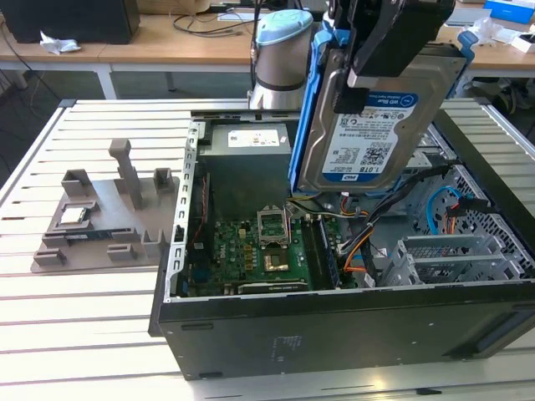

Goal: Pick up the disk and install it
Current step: 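Pick up the disk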

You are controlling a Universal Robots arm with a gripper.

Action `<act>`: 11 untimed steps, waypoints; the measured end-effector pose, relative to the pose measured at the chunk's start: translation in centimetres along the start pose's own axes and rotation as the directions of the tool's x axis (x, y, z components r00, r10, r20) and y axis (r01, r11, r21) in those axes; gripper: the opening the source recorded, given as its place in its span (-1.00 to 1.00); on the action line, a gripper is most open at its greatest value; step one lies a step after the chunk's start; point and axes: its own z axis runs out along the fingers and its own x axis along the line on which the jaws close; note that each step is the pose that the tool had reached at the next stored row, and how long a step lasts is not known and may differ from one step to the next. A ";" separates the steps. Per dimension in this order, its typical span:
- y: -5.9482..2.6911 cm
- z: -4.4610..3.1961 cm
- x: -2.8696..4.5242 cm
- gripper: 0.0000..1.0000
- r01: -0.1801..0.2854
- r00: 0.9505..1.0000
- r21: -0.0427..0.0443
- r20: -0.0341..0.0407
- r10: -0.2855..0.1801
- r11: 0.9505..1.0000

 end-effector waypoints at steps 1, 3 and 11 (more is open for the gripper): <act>-0.06 0.04 0.01 -0.25 0.000 1.000 0.000 0.000 0.000 1.000; -0.12 0.14 0.04 -0.25 0.000 1.000 0.000 0.000 0.000 1.000; -0.15 0.39 0.47 -0.25 0.000 1.000 0.000 0.000 0.000 1.000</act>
